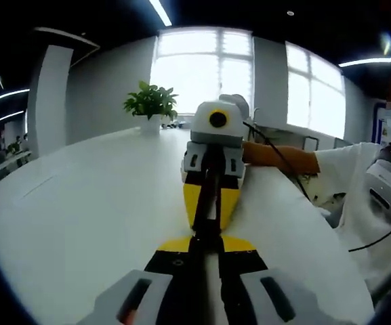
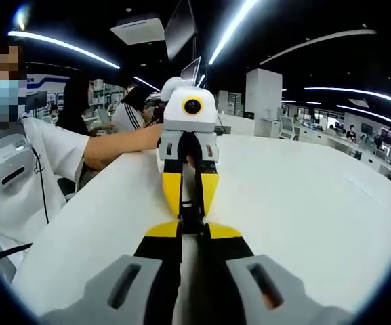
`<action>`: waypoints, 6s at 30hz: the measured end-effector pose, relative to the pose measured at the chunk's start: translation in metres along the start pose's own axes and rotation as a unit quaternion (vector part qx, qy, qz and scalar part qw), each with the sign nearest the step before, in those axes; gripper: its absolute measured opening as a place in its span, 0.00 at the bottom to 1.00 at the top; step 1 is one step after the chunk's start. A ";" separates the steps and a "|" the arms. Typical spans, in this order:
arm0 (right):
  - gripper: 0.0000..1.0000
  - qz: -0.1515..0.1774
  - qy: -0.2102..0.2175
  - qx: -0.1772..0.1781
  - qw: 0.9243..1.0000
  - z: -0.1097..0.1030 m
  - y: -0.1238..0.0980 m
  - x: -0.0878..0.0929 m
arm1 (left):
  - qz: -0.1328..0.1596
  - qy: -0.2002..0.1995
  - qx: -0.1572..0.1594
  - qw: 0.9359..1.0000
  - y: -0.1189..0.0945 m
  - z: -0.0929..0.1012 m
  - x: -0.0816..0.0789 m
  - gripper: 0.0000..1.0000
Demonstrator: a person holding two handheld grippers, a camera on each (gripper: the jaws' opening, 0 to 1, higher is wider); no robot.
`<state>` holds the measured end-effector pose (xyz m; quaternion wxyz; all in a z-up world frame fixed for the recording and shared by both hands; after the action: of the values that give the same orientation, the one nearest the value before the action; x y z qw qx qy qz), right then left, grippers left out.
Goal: Snap the two parts of the plastic buckle together until the buckle closes and remains connected.
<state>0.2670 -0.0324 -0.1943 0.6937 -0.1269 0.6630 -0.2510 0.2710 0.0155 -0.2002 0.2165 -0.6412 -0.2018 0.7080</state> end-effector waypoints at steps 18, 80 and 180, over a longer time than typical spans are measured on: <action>0.14 -0.001 0.001 0.009 1.000 -0.010 0.006 -0.002 | 0.000 0.008 -0.017 1.000 -0.004 -0.002 0.002 0.21; 0.19 -0.033 0.059 0.068 0.995 0.103 0.031 -0.002 | -0.035 -0.048 -0.103 0.993 -0.020 -0.124 -0.010 0.19; 1.00 0.089 0.105 0.271 0.953 -0.030 -0.110 -0.042 | 0.124 -0.168 -0.313 0.926 -0.134 0.039 0.004 0.99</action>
<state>0.2176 -0.0982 -0.1055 0.6482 0.1529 0.6475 -0.3703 0.2386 0.1283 -0.1240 -0.1218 -0.5676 -0.3657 0.7275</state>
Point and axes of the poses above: the point that each gripper's makers call its tool centre point, and the gripper's own axes: y roughly forward along the fingers, z roughly to its right, x roughly out of its underside, the point moved 2 cm from there along -y, roughly backward along the fingers, and after that the axes turned 11 degrees about -z, right-handed, at the moved point
